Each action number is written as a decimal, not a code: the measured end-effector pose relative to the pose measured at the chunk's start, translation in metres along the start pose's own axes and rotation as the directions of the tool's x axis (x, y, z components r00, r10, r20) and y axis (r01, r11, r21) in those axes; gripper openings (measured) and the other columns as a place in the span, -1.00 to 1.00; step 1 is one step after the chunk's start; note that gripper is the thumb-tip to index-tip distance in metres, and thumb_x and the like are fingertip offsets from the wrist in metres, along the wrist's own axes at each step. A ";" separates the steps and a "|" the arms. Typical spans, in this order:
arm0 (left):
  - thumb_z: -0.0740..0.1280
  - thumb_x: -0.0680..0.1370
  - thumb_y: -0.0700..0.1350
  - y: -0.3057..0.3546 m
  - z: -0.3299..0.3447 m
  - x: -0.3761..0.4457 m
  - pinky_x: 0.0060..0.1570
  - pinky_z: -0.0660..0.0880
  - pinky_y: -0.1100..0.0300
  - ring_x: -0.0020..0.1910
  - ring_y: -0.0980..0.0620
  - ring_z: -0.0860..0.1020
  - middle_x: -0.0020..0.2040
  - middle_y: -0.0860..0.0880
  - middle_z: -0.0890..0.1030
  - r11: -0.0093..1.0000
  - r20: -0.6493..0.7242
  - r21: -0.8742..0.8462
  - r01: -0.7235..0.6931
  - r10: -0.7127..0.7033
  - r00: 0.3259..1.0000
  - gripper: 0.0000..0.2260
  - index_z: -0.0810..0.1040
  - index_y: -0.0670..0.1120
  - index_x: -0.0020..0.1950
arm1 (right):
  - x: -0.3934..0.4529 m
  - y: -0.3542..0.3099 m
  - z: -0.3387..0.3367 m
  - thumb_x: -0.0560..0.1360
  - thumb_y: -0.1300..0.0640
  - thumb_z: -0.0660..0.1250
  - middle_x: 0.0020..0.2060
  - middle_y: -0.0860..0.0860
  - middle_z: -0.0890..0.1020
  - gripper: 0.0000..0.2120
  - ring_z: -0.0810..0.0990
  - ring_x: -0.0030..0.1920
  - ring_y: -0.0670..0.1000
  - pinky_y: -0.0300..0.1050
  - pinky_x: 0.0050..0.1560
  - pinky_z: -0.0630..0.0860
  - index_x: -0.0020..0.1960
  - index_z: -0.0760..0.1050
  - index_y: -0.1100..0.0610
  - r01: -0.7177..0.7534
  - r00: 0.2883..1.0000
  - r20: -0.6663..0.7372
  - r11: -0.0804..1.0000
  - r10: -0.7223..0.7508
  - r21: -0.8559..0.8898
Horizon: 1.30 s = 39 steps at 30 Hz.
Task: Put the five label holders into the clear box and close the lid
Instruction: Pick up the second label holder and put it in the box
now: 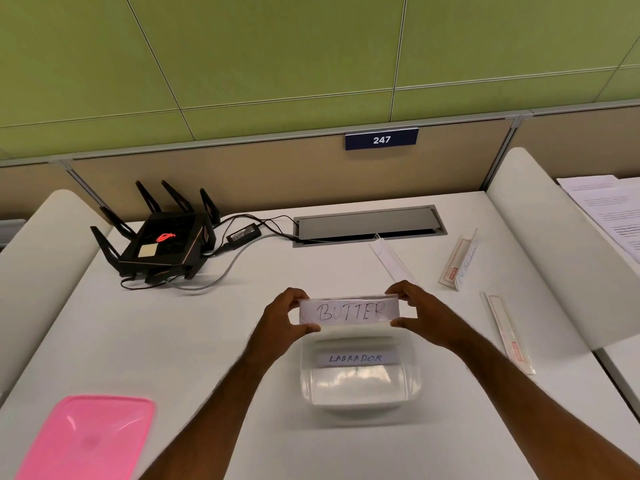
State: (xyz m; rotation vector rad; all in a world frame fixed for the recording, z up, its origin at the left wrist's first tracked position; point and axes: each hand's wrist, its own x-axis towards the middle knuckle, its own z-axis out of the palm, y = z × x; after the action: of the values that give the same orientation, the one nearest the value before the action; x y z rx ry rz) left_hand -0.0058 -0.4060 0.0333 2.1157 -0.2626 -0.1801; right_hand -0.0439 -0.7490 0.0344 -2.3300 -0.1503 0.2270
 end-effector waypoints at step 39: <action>0.55 0.39 0.10 0.002 0.047 -0.053 -0.04 0.48 0.16 0.05 -0.05 0.52 0.05 0.02 0.70 0.710 0.358 0.669 -0.219 -0.050 0.933 -0.66 0.66 0.02 0.11 | -0.045 0.004 0.041 0.48 -0.05 0.44 0.14 -0.15 0.62 -0.69 0.49 0.27 -0.08 0.01 0.46 -0.03 0.20 0.53 -0.04 0.295 0.942 0.321 0.684 -0.092 -0.668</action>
State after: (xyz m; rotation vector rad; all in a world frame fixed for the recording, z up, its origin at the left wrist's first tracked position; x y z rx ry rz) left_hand -0.0683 -0.4313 0.0115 2.8217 -0.7459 -0.4693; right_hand -0.0958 -0.7309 0.0089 -3.0162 -0.7416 0.4331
